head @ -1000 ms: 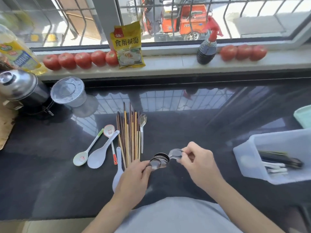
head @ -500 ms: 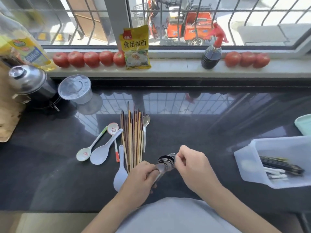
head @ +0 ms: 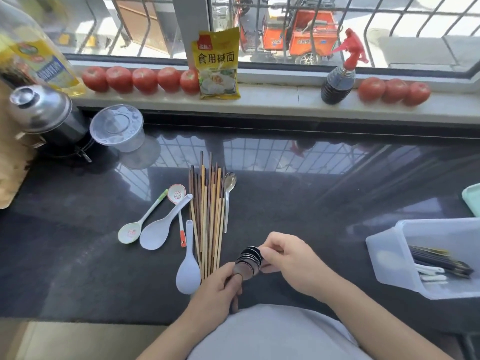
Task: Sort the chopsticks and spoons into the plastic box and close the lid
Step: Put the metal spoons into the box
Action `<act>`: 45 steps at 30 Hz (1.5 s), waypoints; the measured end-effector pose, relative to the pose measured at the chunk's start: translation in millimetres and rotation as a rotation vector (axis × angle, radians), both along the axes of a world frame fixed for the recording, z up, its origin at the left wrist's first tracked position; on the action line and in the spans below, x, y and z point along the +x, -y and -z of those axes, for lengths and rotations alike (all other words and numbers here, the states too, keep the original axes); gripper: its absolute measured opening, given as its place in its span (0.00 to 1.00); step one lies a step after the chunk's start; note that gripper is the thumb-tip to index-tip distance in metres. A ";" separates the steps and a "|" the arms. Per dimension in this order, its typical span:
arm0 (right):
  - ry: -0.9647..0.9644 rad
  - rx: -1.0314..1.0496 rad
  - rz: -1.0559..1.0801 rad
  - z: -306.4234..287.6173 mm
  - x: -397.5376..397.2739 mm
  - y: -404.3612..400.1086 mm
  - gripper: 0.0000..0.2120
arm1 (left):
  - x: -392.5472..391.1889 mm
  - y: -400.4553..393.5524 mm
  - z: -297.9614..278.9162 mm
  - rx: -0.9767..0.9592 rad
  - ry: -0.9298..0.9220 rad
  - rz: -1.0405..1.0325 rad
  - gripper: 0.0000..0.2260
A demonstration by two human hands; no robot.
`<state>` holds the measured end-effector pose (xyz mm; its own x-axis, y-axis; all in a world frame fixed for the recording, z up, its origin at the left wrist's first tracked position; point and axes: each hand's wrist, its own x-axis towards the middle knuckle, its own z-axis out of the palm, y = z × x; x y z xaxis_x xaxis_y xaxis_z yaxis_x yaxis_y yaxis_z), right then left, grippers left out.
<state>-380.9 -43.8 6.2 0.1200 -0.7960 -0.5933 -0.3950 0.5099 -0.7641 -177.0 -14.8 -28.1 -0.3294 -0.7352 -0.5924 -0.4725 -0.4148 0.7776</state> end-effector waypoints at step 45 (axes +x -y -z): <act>-0.219 -0.257 0.481 -21.8 -55.6 -65.2 0.08 | -84.3 -4.1 -29.7 -0.158 0.087 0.233 0.14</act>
<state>-436.5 21.5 28.1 -0.3941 -0.8521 -0.3445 -0.3273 0.4804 -0.8137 -261.3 -10.8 1.6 -0.4536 -0.7310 -0.5097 -0.6085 -0.1638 0.7764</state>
